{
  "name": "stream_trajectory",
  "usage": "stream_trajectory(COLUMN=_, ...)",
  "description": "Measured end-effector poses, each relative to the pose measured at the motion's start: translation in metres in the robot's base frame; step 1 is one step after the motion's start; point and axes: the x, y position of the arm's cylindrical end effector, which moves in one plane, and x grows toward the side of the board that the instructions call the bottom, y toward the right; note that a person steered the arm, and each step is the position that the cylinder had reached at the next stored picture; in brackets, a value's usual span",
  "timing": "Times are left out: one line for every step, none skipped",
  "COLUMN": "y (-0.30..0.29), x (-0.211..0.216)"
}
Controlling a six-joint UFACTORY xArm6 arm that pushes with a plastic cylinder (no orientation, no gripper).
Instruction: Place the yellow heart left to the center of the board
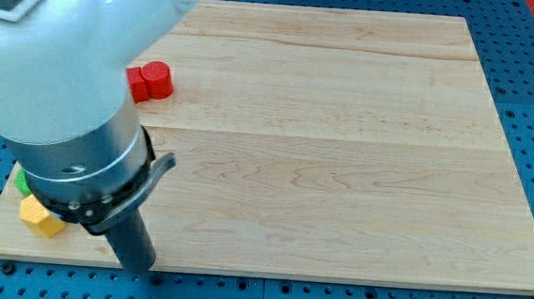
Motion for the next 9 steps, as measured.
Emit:
stream_trajectory(y=-0.096, x=0.0)
stream_trajectory(y=-0.172, x=-0.008)
stream_trajectory(y=-0.157, x=-0.044)
stream_trajectory(y=-0.136, x=-0.067)
stream_trajectory(y=-0.108, x=-0.089)
stream_trajectory(y=-0.071, x=-0.107)
stream_trajectory(y=-0.017, x=-0.12)
stream_trajectory(y=0.029, x=-0.141)
stream_trajectory(y=0.038, x=-0.133)
